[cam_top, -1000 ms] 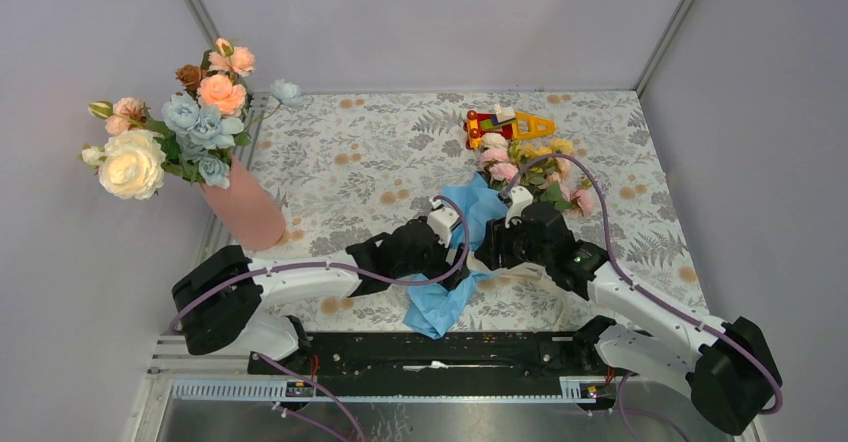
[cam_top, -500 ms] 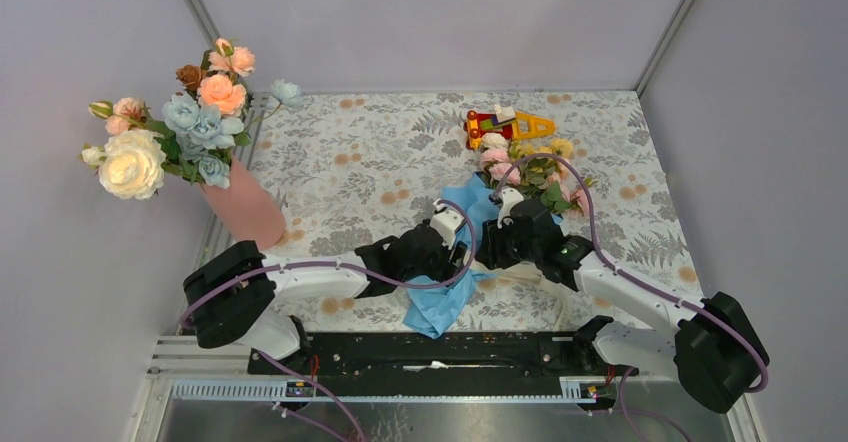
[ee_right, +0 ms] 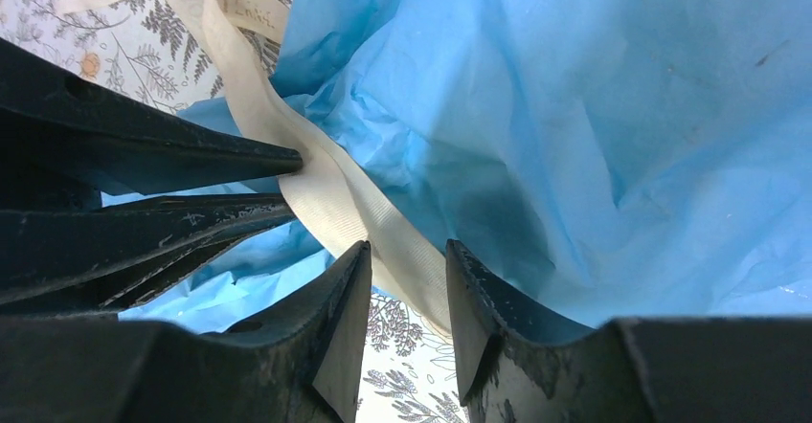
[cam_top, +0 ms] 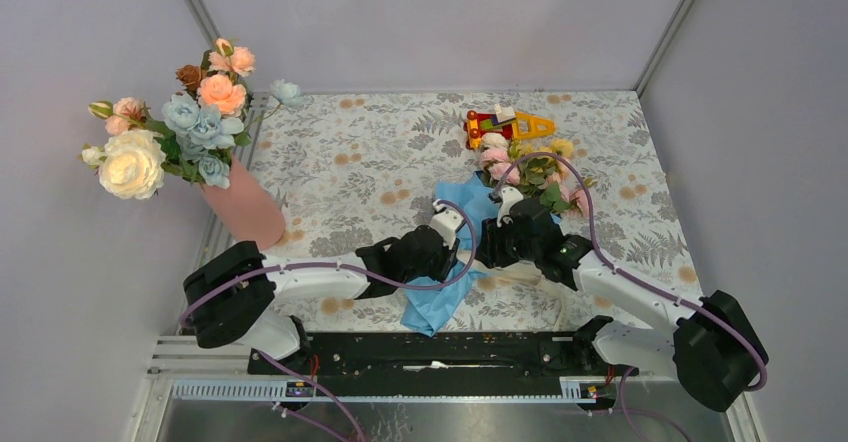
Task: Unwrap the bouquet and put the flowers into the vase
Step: Untie the ribbon from the wrapping paper.
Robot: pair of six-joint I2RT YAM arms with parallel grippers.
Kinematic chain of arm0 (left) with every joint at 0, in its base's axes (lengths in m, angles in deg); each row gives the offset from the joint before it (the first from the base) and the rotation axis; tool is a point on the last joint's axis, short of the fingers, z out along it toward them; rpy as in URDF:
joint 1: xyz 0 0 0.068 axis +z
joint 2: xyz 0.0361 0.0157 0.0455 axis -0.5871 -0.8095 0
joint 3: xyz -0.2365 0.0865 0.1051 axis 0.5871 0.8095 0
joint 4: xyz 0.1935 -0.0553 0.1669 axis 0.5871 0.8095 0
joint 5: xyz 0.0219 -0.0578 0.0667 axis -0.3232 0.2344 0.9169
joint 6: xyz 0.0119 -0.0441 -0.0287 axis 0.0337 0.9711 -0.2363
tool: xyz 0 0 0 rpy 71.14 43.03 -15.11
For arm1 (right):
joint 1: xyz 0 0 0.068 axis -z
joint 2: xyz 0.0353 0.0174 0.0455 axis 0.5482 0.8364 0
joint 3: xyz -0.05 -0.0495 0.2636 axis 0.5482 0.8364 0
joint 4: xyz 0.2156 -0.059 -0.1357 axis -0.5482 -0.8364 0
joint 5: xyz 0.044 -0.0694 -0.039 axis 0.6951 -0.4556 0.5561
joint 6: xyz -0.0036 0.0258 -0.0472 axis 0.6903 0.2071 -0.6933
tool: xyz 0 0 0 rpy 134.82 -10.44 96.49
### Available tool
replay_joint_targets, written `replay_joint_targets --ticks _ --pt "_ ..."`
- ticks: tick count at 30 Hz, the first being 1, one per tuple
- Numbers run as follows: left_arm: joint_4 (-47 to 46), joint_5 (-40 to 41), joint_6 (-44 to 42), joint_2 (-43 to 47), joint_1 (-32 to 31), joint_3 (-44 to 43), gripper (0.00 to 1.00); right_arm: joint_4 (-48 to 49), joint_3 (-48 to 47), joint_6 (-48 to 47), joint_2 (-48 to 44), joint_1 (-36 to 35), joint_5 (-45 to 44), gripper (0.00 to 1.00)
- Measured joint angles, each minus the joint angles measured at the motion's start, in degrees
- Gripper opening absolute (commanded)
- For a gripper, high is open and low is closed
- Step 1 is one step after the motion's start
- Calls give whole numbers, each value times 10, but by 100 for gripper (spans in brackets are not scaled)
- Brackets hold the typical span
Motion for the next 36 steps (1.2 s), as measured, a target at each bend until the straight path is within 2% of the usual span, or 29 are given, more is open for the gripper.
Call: replay_joint_targets --ticks 6,9,18,36 --pt "-7 7 12 21 0 10 6 0 0 4 -17 0 -6 42" --pt "-12 13 18 40 0 18 3 -2 0 4 -17 0 -7 42" --pt "-10 27 32 71 0 30 1 -5 0 7 -25 0 -7 46" --pt "6 61 44 136 0 72 0 5 2 8 -6 0 -4 47"
